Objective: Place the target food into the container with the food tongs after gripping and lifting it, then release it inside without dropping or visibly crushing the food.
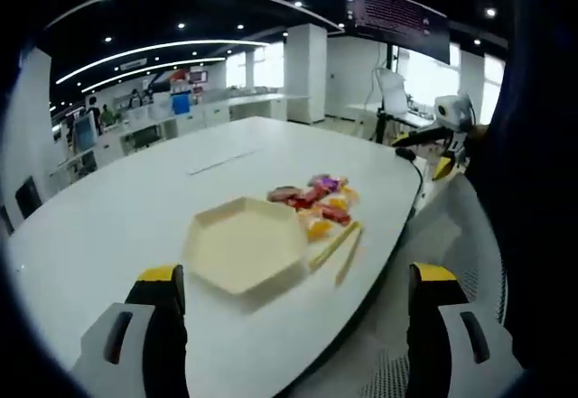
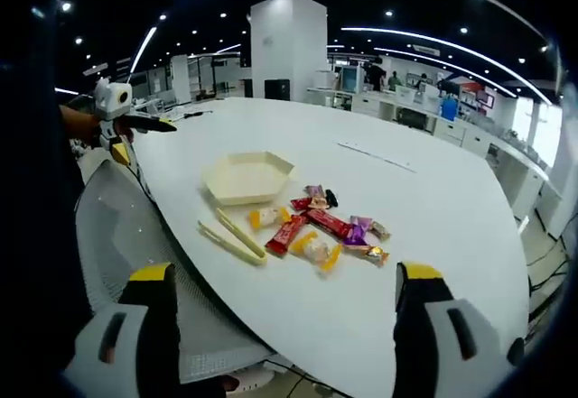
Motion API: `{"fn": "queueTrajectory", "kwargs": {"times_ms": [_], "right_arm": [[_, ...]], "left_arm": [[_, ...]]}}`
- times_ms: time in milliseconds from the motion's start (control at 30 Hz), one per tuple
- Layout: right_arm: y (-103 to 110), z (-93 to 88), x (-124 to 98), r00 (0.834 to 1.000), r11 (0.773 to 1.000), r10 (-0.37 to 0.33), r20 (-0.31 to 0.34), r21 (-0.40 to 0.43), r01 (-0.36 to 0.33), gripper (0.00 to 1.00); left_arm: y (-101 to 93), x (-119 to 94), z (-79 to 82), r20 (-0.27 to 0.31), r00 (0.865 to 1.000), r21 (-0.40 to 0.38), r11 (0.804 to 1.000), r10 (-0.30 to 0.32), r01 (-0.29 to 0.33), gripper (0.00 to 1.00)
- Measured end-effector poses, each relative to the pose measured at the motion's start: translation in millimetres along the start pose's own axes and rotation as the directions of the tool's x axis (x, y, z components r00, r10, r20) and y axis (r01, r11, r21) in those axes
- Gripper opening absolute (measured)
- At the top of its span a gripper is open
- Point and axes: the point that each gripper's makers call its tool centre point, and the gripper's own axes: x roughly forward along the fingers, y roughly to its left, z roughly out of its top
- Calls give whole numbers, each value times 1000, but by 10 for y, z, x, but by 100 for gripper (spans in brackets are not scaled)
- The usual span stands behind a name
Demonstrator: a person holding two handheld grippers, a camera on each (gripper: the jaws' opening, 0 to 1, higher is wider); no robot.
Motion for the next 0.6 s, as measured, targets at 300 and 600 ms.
{"fn": "queueTrajectory", "kwargs": {"times_ms": [300, 600], "right_arm": [[61, 52, 126, 999, 998, 39, -6, -40, -39, 100], [120, 65, 130, 999, 998, 47, 0, -34, -47, 100]], "left_arm": [[-202, 183, 37, -35, 996, 79, 994, -77, 79, 95], [-223, 315, 102, -61, 991, 121, 984, -121, 128, 91]]}}
